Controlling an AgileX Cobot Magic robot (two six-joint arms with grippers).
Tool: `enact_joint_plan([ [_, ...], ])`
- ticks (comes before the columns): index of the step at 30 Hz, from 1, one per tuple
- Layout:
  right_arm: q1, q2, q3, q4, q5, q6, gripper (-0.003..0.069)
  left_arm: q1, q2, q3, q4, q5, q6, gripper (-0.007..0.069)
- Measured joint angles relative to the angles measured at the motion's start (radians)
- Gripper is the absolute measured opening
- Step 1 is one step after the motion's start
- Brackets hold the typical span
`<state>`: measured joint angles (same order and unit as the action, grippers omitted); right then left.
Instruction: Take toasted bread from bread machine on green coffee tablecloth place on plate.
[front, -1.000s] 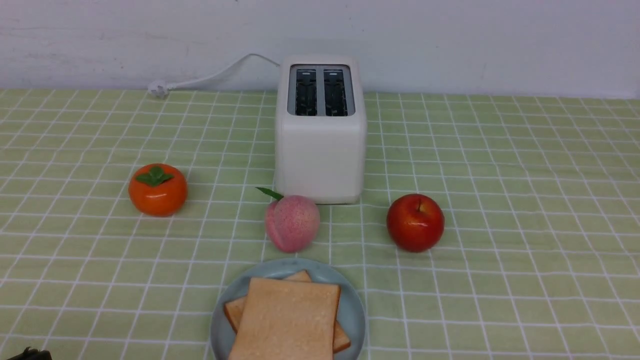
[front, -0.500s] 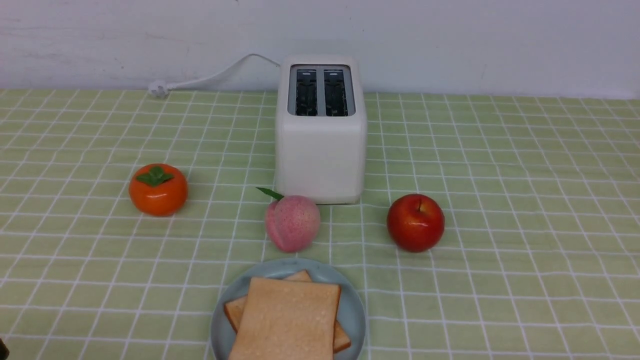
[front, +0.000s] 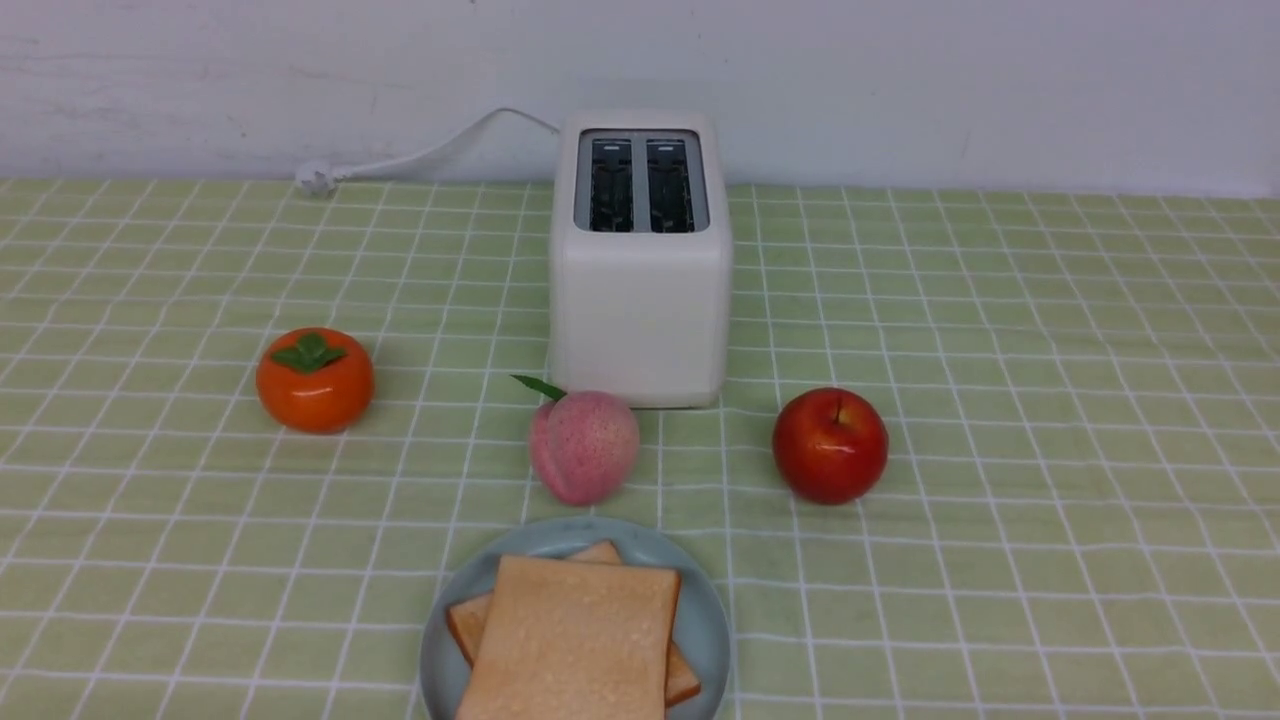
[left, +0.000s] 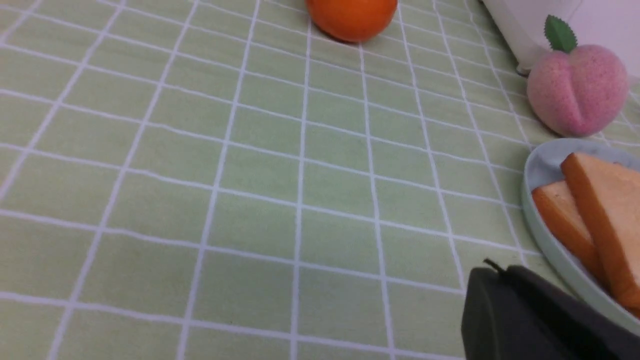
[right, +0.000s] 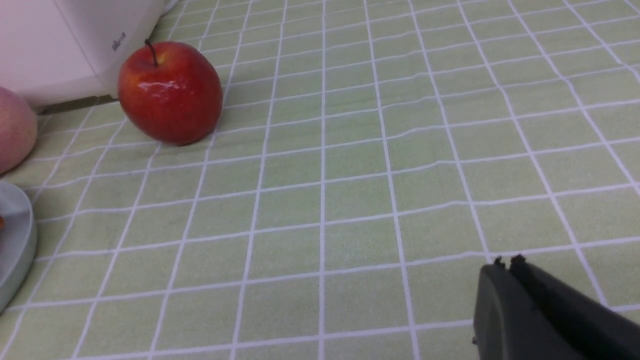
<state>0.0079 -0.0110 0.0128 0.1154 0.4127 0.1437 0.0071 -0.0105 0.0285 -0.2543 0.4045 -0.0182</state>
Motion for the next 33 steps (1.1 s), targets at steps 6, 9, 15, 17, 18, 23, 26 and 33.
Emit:
enact_joint_plan([
  [6, 0.0, 0.0, 0.0, 0.0, 0.0, 0.0, 0.0003, 0.0, 0.0, 0.0, 0.119, -0.009, -0.001, -0.0013],
  [9, 0.0, 0.0, 0.0, 0.0, 0.0, 0.0, 0.0006, 0.0, 0.0, 0.0, 0.121, -0.01, -0.001, -0.0013],
  [15, 0.0, 0.0, 0.0, 0.0, 0.0, 0.0, 0.0015, 0.0, 0.0, 0.0, 0.122, -0.01, -0.002, -0.0013],
  [17, 0.0, 0.0, 0.0, 0.0, 0.0, 0.0, 0.0015, 0.0, 0.0, 0.0, 0.122, -0.01, -0.002, -0.0013],
  [18, 0.0, 0.0, 0.0, 0.0, 0.0, 0.0, 0.0015, 0.0, 0.0, 0.0, 0.122, -0.01, -0.002, -0.0013],
  [23, 0.0, 0.0, 0.0, 0.0, 0.0, 0.0, 0.0018, 0.0, 0.0, 0.0, 0.122, -0.01, -0.002, -0.0011],
  [26, 0.0, 0.0, 0.0, 0.0, 0.0, 0.0, 0.002, 0.0, 0.0, 0.0, 0.128, -0.011, -0.002, -0.0009],
  [33, 0.0, 0.0, 0.0, 0.0, 0.0, 0.0, 0.0029, 0.0, 0.0, 0.001, 0.166, -0.048, -0.21, -0.0008],
])
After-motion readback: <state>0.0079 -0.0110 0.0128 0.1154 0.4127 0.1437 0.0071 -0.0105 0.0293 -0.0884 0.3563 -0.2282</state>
